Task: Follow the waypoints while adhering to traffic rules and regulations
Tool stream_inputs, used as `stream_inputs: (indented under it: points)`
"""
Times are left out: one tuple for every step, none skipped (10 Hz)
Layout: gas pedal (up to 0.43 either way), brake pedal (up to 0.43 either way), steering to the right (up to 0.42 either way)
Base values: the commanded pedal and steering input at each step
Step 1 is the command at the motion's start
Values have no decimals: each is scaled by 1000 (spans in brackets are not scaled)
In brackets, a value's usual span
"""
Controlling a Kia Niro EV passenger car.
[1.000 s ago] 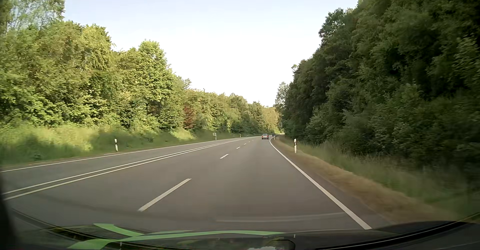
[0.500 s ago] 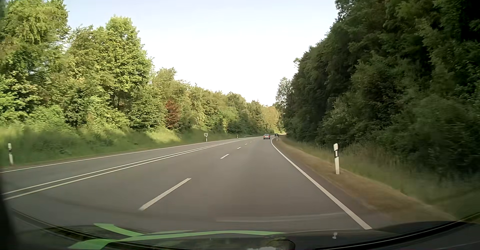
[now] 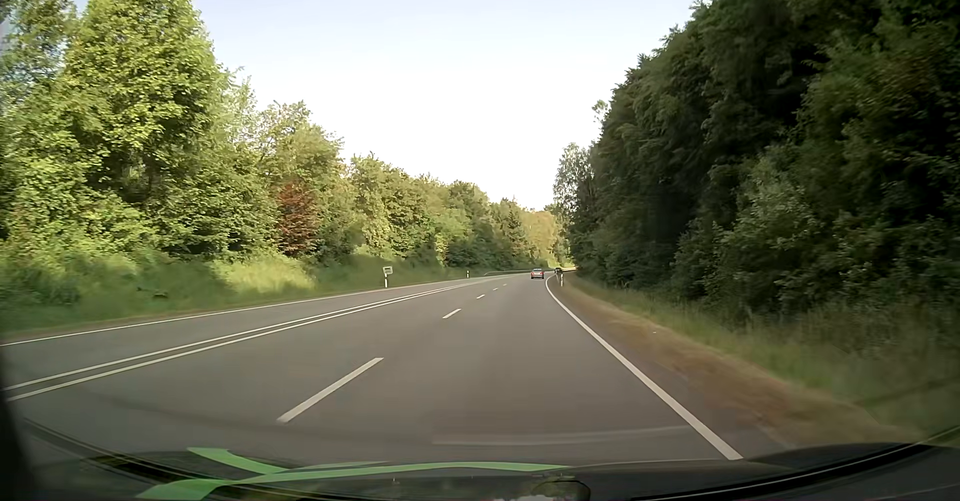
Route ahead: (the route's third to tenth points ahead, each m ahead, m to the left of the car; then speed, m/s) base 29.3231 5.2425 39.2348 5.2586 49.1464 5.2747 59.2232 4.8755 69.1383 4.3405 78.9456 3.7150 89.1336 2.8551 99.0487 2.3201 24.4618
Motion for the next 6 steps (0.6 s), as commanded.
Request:
stream_inputs:
  points:
    - [441, 0, 0]
    - [449, 0, 0]
    - [449, 0, 1]
    - [449, 0, 1]
    - [449, 0, 1]
    - [421, 0, 1]
